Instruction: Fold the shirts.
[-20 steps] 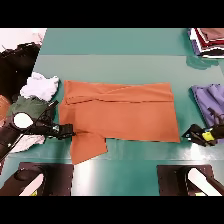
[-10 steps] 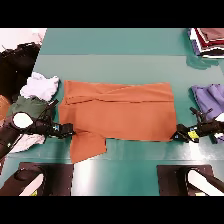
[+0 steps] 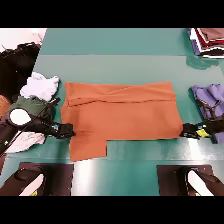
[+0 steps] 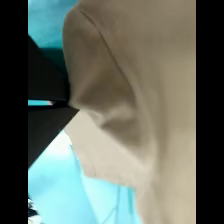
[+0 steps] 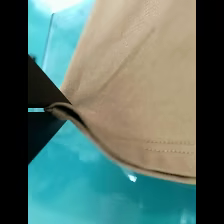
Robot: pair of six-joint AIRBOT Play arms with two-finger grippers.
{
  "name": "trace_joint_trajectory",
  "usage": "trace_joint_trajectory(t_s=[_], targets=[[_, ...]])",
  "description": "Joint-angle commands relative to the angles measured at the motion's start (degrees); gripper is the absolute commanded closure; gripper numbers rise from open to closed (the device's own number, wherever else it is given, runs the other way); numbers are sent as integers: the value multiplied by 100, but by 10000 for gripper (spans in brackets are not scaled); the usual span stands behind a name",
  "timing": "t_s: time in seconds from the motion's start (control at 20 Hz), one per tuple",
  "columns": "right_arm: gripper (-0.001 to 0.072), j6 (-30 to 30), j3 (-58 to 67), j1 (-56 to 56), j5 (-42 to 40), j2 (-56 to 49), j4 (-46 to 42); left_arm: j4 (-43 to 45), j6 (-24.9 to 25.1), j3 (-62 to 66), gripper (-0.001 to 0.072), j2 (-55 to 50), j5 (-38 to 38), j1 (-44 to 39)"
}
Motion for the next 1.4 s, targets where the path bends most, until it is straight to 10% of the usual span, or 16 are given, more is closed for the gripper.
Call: trace_joint_trajectory(t_s=[0.0,0.3,1.15,1.2,1.25,1.3,1.35], targets=[[699,37,50,-17,756,844,-326,44,-166,245,679,4,-372,-529],[700,210,68,-227,634,1443,-361,1283,-649,1432,678,2,129,-804],[676,201,4310,229,-634,-3871,623,2334,-1034,3453,675,-3327,3005,-487],[451,192,4478,186,-695,-4057,800,2297,-1032,3512,615,-3348,3010,-396],[281,109,4627,125,-697,-4205,990,2262,-1034,3547,304,-3342,3003,-339],[260,-20,4756,35,-669,-4332,1217,2210,-1036,3602,27,-3342,2903,-299],[260,-179,4819,-63,-579,-4404,1423,2210,-1032,3663,36,-3335,2734,-278]])
